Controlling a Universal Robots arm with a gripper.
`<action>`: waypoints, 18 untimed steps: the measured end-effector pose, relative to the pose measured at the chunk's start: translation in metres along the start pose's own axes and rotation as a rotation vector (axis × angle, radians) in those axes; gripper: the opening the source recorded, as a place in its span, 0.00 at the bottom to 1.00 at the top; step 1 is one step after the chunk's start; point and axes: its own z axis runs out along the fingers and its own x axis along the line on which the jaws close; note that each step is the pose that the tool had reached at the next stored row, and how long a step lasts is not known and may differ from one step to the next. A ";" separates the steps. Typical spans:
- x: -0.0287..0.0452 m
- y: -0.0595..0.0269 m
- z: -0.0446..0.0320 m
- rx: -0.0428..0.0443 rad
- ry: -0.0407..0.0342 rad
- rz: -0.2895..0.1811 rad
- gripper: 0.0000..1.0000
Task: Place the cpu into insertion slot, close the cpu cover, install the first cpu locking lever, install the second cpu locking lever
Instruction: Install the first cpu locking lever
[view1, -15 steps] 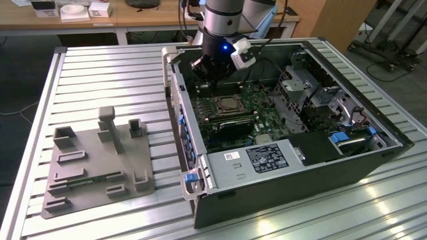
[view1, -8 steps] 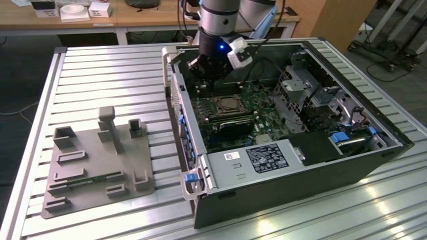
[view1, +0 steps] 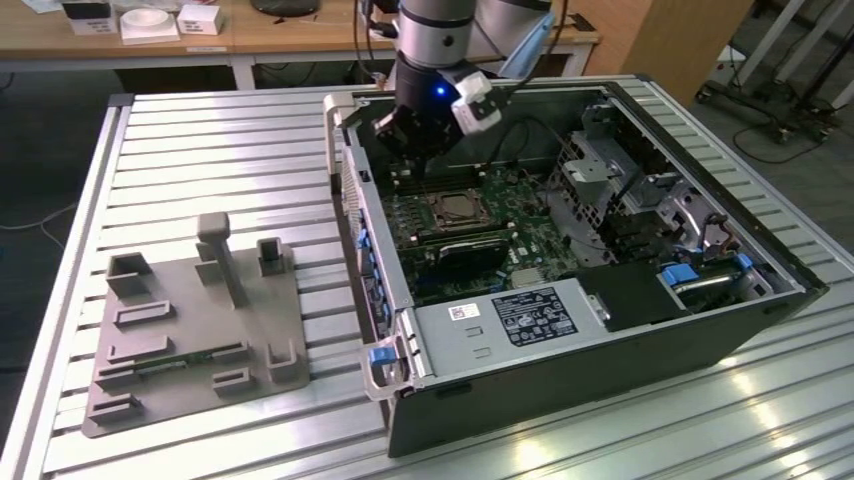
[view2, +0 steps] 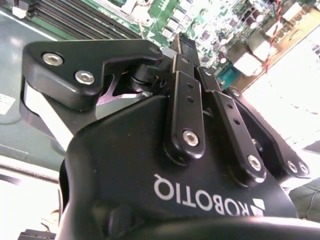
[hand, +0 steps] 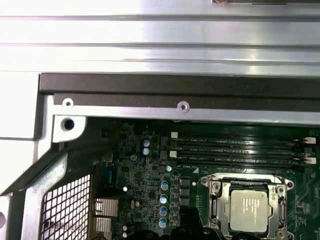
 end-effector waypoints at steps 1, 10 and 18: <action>0.0000 0.0012 0.0001 0.0000 0.0000 0.000 0.10; 0.0003 0.0129 0.0006 0.0005 0.0000 0.000 0.10; 0.0046 0.0159 0.0018 0.0004 -0.0001 0.000 0.10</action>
